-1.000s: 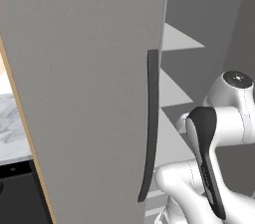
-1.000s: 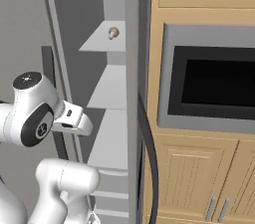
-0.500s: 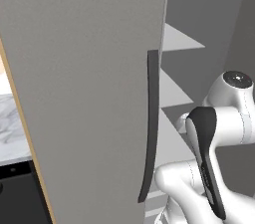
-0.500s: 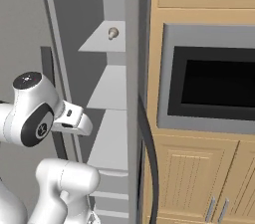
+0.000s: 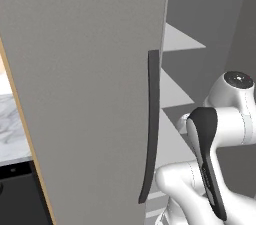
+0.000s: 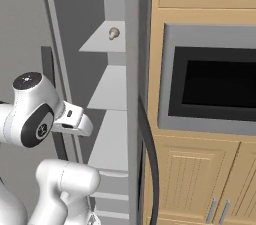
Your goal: Take the mango, mushroom, and squash from the freezer and place them in the bowl on the counter.
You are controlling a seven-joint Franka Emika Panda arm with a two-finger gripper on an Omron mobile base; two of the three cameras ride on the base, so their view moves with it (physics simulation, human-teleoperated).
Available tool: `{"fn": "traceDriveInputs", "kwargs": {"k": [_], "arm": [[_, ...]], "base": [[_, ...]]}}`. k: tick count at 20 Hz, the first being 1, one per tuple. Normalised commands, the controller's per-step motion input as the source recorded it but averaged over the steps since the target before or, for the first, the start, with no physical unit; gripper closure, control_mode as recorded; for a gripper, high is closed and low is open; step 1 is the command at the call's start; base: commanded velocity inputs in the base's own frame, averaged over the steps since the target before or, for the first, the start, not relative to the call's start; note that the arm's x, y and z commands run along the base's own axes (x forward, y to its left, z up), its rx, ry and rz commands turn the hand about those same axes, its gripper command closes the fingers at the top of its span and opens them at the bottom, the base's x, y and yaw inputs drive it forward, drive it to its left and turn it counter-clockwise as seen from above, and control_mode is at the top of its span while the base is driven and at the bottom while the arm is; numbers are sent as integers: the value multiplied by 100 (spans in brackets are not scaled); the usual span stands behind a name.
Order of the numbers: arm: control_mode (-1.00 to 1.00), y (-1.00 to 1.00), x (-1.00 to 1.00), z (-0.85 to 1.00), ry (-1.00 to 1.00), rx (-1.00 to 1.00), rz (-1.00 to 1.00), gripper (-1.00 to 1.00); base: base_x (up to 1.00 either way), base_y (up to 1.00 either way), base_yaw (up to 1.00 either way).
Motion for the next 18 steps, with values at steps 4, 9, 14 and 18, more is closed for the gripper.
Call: {"fn": "traceDriveInputs", "kwargs": {"k": [4,9,14,18], "arm": [[100,0,0,0,0,0,0,-100],[100,0,0,0,0,0,0,-100],[100,0,0,0,0,0,0,-100],[100,0,0,0,0,0,0,-100]], "base": [[11,-34,0],[11,-41,0],[9,-42,0],[1,-42,-3]]}}
